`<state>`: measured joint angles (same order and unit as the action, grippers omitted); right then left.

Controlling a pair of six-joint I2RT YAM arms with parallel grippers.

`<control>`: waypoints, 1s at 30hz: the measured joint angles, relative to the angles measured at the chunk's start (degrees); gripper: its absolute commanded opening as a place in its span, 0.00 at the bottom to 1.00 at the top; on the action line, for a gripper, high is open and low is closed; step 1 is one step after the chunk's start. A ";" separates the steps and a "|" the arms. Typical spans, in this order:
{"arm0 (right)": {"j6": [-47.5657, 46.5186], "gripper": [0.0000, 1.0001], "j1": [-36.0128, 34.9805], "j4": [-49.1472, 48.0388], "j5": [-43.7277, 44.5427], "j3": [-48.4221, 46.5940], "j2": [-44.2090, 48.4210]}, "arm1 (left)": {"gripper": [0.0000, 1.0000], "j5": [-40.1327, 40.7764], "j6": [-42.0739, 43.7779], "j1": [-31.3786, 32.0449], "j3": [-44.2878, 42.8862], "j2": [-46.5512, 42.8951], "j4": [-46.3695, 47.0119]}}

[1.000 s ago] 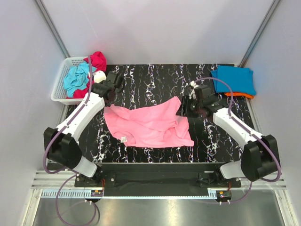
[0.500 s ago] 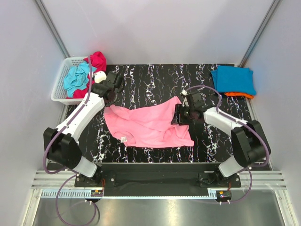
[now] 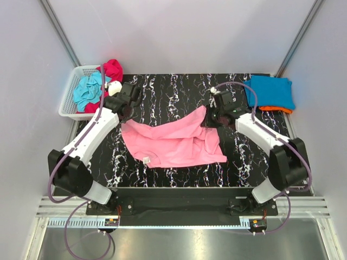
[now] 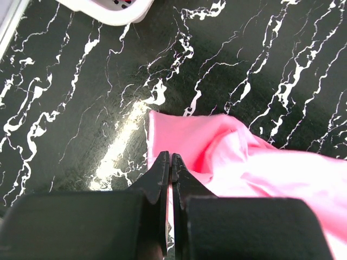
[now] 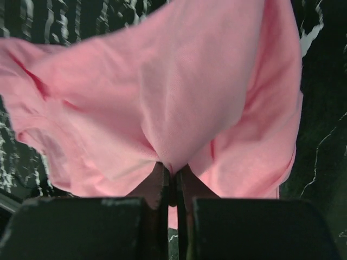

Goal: Fold and stack the t-shirts
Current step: Flatten the tshirt out

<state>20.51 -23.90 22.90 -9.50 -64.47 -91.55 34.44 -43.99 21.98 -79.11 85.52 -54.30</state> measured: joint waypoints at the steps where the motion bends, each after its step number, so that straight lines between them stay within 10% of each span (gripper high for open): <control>1: -0.17 0.00 0.00 1.09 0.42 -1.18 1.40 | 0.00 0.00 0.17 0.00 0.00 -0.42 0.02; 22: -2.89 0.00 0.00 31.93 6.88 -24.06 41.68 | 0.00 -0.22 6.67 0.00 -23.39 -32.48 -9.49; 30: -2.95 0.00 -0.11 29.29 6.43 -28.89 45.11 | 0.00 -0.07 8.81 0.00 -32.63 -35.82 -9.49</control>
<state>17.56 -24.01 52.18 -3.07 -93.36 -46.44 34.37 -35.18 21.98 -111.74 49.69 -63.79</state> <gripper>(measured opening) 0.032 0.016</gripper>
